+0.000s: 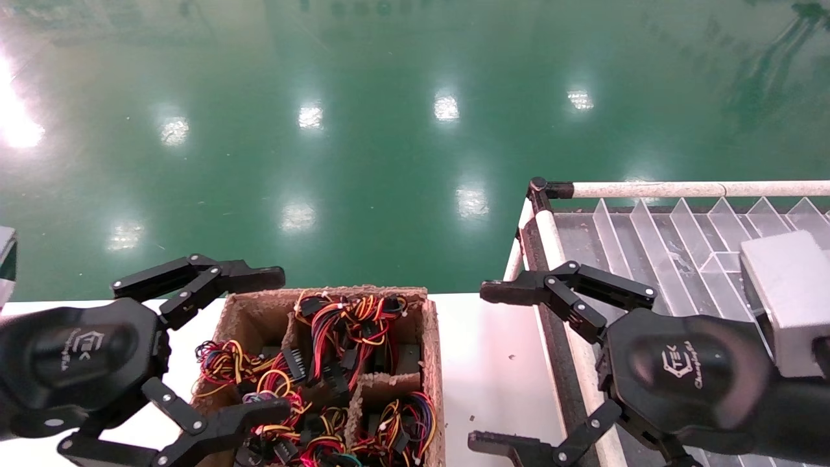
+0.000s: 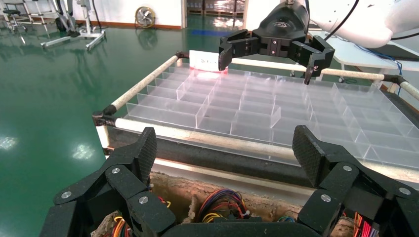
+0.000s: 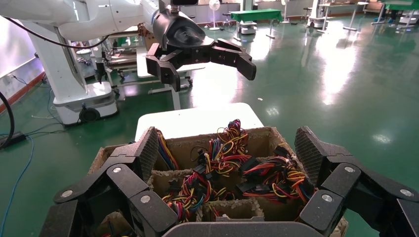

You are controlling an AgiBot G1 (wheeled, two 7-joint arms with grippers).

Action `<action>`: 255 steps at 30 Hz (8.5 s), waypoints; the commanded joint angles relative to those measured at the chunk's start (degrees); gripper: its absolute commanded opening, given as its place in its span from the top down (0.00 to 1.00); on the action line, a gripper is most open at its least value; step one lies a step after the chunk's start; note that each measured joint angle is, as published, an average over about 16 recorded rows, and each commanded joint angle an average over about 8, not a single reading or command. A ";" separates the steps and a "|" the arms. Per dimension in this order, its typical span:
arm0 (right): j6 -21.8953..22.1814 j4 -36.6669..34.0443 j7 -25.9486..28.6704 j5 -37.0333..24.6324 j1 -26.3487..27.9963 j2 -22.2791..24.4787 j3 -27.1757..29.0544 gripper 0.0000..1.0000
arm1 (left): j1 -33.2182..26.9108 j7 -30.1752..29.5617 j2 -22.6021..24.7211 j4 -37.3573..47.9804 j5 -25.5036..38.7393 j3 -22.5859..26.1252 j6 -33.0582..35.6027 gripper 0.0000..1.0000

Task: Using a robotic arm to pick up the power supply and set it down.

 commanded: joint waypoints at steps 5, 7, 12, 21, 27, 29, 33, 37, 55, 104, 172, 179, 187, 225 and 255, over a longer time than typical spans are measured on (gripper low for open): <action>0.00 0.00 0.00 0.00 0.00 0.00 0.00 0.00 | 0.00 0.00 0.00 0.00 0.00 0.00 0.00 0.00; 0.00 0.00 0.00 0.00 0.00 0.00 0.00 0.00 | 0.00 0.00 0.00 0.00 0.00 0.00 0.00 0.00; 0.00 0.00 0.00 0.00 0.00 0.00 0.00 0.00 | 0.00 0.00 0.00 0.00 0.00 0.00 0.00 0.00; 0.00 0.00 0.00 0.00 0.00 0.00 0.00 0.00 | 0.00 0.00 0.00 0.00 0.00 0.00 0.00 0.00; 0.00 0.00 0.00 0.00 0.00 0.00 0.00 0.00 | 0.00 0.00 0.00 0.00 0.00 0.00 0.00 0.37; 0.00 0.00 0.00 0.00 0.00 0.00 0.00 0.00 | 0.00 0.00 0.00 0.00 0.00 0.00 0.00 0.62; 0.00 0.00 0.00 0.00 0.00 0.00 0.00 0.00 | 0.00 0.00 0.00 0.00 0.00 0.00 0.00 1.00; 0.00 0.00 0.00 0.00 0.00 0.00 0.00 0.00 | 0.00 0.00 0.00 0.00 0.00 0.00 0.00 1.00; 0.45 -0.54 -0.63 -0.63 0.18 -1.53 -0.59 0.00 | 0.00 0.00 0.00 0.00 0.00 0.00 0.00 1.00; 7.53 -24.97 -12.25 -22.89 13.37 -21.83 -11.99 1.00 | 0.00 0.00 0.00 0.00 0.00 0.00 0.00 1.00; 0.10 -36.45 -13.06 -14.88 18.29 -23.07 -8.23 1.00 | 0.00 0.00 0.00 0.00 0.00 0.00 0.00 1.00; -1.61 -35.43 -10.88 -11.28 19.99 -21.88 -6.24 1.00 | 0.00 0.00 0.00 0.00 0.00 0.00 0.00 1.00; -0.63 -32.97 -9.11 -8.32 21.18 -20.68 -4.14 1.00 | 0.00 0.00 0.00 0.00 0.00 0.00 0.00 1.00; 4.43 -47.46 -15.54 -16.19 33.36 -5.25 -2.39 1.00 | 0.00 0.00 0.00 0.00 0.00 0.00 0.00 1.00; 16.78 -70.15 -27.27 -21.49 40.91 -8.87 -4.78 1.00 | 0.00 0.00 0.00 0.00 0.00 0.00 0.00 1.00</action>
